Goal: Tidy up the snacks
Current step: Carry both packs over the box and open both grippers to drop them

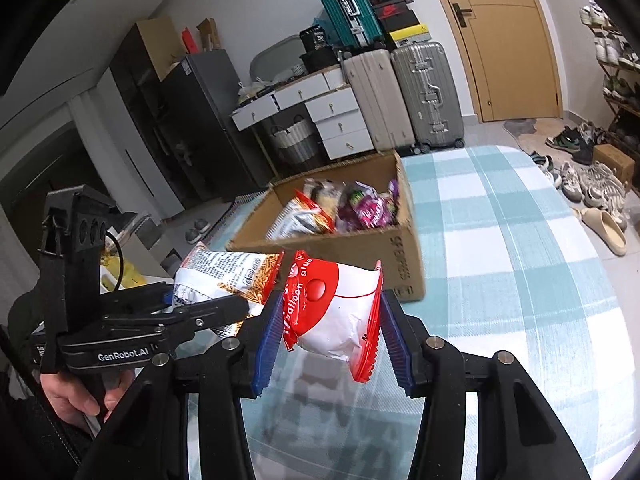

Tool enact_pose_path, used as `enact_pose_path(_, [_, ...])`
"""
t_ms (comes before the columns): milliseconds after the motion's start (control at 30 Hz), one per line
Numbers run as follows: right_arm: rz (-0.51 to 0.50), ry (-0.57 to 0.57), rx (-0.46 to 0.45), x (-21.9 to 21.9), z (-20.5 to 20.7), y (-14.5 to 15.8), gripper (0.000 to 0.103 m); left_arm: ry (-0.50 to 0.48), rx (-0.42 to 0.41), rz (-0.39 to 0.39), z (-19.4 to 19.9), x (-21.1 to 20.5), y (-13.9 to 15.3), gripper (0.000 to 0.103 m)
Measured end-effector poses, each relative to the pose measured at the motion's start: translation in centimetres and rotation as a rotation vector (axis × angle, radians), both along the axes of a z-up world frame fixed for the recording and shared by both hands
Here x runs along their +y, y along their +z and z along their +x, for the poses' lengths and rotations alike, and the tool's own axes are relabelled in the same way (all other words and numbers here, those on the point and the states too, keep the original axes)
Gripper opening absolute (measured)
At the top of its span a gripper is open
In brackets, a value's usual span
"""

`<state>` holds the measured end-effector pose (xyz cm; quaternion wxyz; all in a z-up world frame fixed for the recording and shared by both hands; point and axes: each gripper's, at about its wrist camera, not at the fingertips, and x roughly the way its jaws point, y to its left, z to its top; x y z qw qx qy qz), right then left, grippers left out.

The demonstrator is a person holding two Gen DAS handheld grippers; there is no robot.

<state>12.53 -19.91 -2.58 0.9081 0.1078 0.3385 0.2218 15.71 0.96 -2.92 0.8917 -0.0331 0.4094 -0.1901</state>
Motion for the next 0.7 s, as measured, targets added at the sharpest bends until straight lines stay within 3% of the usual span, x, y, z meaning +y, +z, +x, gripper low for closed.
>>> enact_pose_path(400, [-0.014,0.038,-0.069,1.1,1.4,3.8,0.048,-0.026,-0.040,0.001,0.0,1.7,6.1,0.049])
enact_pose_path(700, [-0.012,0.043,-0.088,1.2,2.8,5.5,0.048,-0.027,-0.036,-0.005,1.6,2.5,8.0,0.049])
